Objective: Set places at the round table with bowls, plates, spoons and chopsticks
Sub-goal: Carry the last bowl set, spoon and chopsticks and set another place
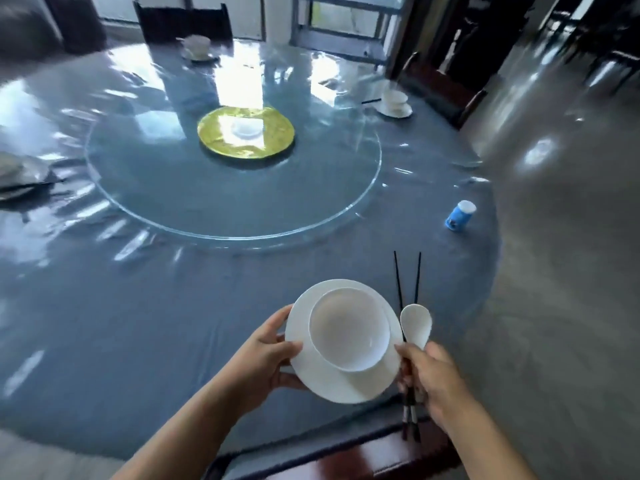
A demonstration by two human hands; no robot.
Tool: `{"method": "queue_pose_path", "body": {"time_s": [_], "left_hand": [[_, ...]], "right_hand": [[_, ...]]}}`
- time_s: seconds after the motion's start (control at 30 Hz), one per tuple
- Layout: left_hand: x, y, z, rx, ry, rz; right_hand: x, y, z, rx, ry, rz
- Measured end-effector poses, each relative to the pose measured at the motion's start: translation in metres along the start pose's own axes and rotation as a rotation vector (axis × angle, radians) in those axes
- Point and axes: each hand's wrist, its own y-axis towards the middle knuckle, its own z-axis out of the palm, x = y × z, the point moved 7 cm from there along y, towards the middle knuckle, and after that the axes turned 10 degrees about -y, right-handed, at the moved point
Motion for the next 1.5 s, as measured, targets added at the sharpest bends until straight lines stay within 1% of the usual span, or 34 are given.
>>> {"method": "queue_pose_path", "body": {"time_s": [0.13, 0.2, 0.27, 0.4, 0.6, 0.7, 0.8, 0.97, 1.03, 1.1, 1.17, 1.23, 1.27, 1.3, 1.33, 1.4, 1.43, 1.5], "left_hand": [[-0.001, 0.015, -0.013, -0.217, -0.016, 0.049], [0.001, 0.022, -0.02, -0.317, 0.004, 0.047], [0.006, 0.031, -0.026, -0.391, 0.043, 0.029], [0.009, 0.055, -0.045, -0.495, 0.157, 0.011], [0.009, 0.093, -0.092, -0.57, 0.459, -0.063], [0.01, 0.102, -0.11, -0.638, 0.566, -0.075], [0.011, 0.108, -0.116, -0.653, 0.661, -0.087], [0.014, 0.114, -0.12, -0.677, 0.747, -0.031], [0.015, 0.113, -0.119, -0.711, 0.789, -0.02], [0.017, 0.108, -0.118, -0.778, 0.824, -0.01], [0.013, 0.096, -0.116, -0.904, 0.813, 0.057], [0.005, 0.078, -0.105, -1.02, 0.757, 0.219], [0.001, 0.069, -0.096, -1.044, 0.728, 0.289], [-0.002, 0.061, -0.084, -1.045, 0.714, 0.341], [-0.003, 0.056, -0.071, -1.012, 0.725, 0.382], [0.003, 0.058, -0.042, -0.866, 0.74, 0.382], [0.011, 0.065, -0.026, -0.752, 0.707, 0.319], [0.036, 0.082, 0.01, -0.495, 0.532, 0.117]], "right_hand": [[0.024, 0.065, 0.022, 0.257, -0.134, -0.081], [0.034, 0.089, 0.034, 0.354, -0.204, -0.108], [0.039, 0.108, 0.044, 0.417, -0.253, -0.123], [0.038, 0.144, 0.064, 0.466, -0.318, -0.107], [0.031, 0.183, 0.098, 0.436, -0.492, -0.121], [0.03, 0.193, 0.11, 0.397, -0.539, -0.129], [0.029, 0.199, 0.117, 0.365, -0.579, -0.126], [0.023, 0.204, 0.113, 0.315, -0.534, -0.062], [0.022, 0.203, 0.108, 0.292, -0.503, -0.031], [0.022, 0.203, 0.099, 0.235, -0.465, 0.008], [0.022, 0.202, 0.089, 0.187, -0.409, 0.042], [0.025, 0.198, 0.081, 0.187, -0.326, 0.058], [0.028, 0.194, 0.078, 0.205, -0.284, 0.058], [0.031, 0.189, 0.076, 0.234, -0.238, 0.057], [0.034, 0.183, 0.076, 0.27, -0.181, 0.058], [0.041, 0.169, 0.079, 0.342, -0.045, 0.068], [0.045, 0.162, 0.081, 0.37, 0.012, 0.077], [0.05, 0.149, 0.086, 0.414, 0.087, 0.083]]}}
